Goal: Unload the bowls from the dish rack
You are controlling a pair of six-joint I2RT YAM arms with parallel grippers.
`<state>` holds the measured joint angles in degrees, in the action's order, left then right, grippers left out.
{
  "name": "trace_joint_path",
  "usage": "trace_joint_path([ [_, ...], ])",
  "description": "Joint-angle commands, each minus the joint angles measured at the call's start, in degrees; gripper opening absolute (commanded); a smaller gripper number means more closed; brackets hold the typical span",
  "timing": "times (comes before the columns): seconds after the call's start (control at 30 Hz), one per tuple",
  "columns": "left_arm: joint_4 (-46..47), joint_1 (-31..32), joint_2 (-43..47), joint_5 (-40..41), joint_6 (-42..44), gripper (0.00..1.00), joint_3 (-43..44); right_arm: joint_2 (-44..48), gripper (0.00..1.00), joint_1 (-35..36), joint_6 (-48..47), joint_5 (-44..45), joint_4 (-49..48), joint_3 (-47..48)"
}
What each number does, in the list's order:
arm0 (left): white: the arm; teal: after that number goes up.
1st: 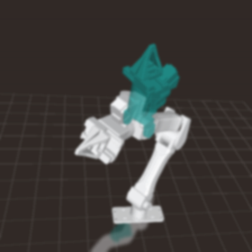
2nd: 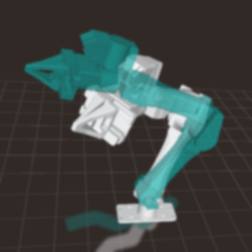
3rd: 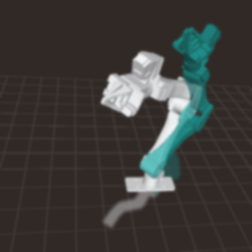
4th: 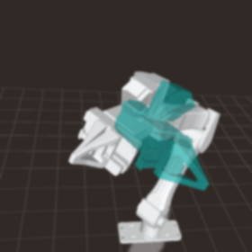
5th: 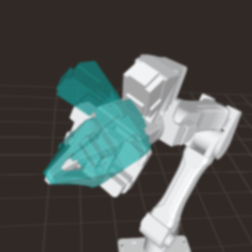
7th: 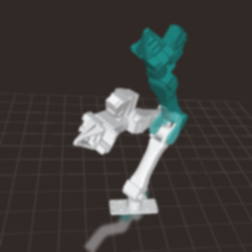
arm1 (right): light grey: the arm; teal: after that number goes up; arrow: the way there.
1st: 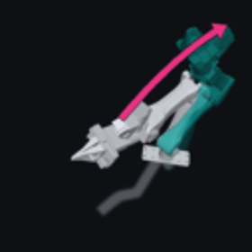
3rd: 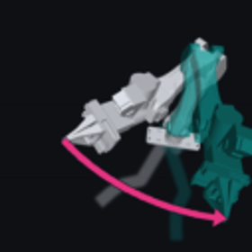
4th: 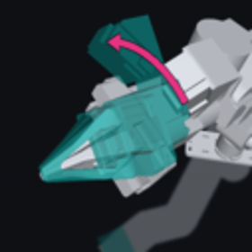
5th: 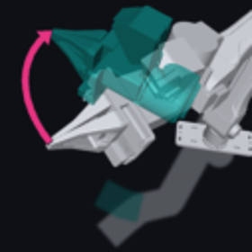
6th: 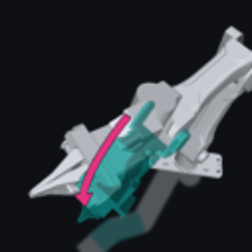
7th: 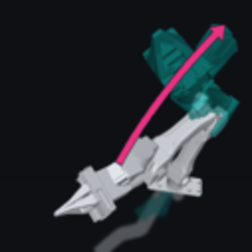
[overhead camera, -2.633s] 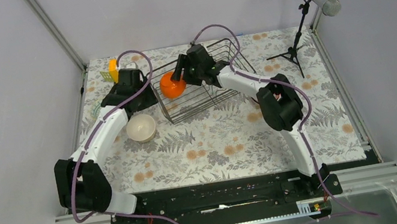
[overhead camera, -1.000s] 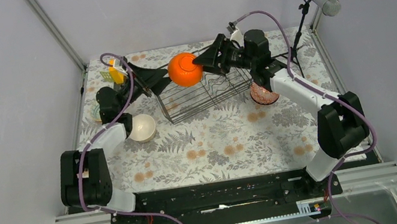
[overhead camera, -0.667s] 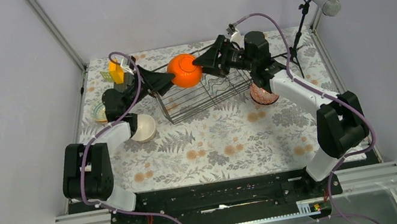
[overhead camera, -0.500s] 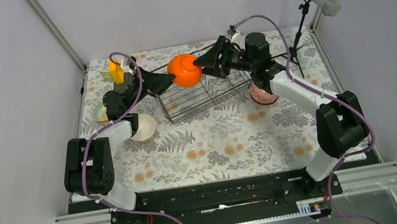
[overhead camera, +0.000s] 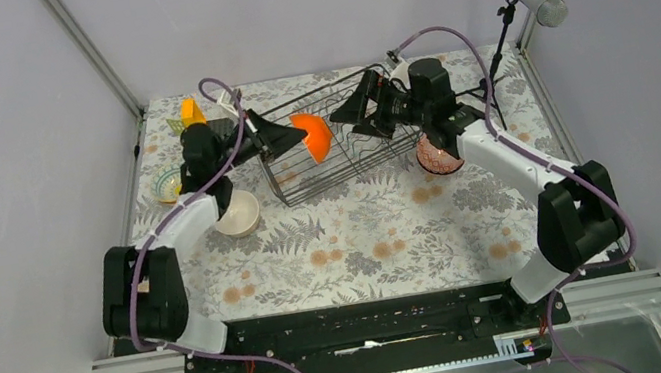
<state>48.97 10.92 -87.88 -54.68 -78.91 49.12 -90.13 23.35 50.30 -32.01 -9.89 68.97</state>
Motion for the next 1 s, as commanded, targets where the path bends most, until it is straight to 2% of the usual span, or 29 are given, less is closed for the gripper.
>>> trace_joint_path([
  [0.0, -41.3, 4.3, 6.8, 7.5, 34.1, 0.00, 12.6, 4.2, 1.00, 0.3, -8.3, 6.3, 9.0, 3.8],
  [0.07, -52.1, 6.9, 6.6, 11.9, 42.4, 0.00, 16.4, 4.4, 1.00, 0.2, -11.0, 8.3, 14.0, 5.3],
  [0.13, -57.5, 9.4, 6.6, 14.8, 46.5, 0.00, 18.2, 4.6, 1.00, 0.3, -13.2, 10.3, 17.6, 6.4],
  [0.27, -62.4, 14.1, 8.5, 20.1, 50.1, 0.00, 18.6, 6.0, 0.99, 0.3, -15.3, 17.3, 23.3, 7.3],
  [0.4, -67.6, 20.7, 10.2, 25.3, 55.1, 0.00, 19.7, 8.5, 1.00, 0.3, -15.1, 28.3, 28.6, 6.6],
  [0.6, -77.1, 36.1, 9.5, 38.1, 66.2, 0.00, 23.2, 13.8, 1.00, 0.3, -14.5, 41.3, 33.8, 2.4],
  [0.73, -81.5, 43.8, 5.1, 47.0, 70.4, 0.00, 24.9, 17.5, 1.00, 0.2, -14.0, 44.6, 34.7, -0.7],
  [0.97, -87.9, 52.2, -7.8, 62.4, 77.5, 0.00, 30.1, 22.3, 1.00, 0.3, -13.6, 47.3, 38.7, -5.0],
])
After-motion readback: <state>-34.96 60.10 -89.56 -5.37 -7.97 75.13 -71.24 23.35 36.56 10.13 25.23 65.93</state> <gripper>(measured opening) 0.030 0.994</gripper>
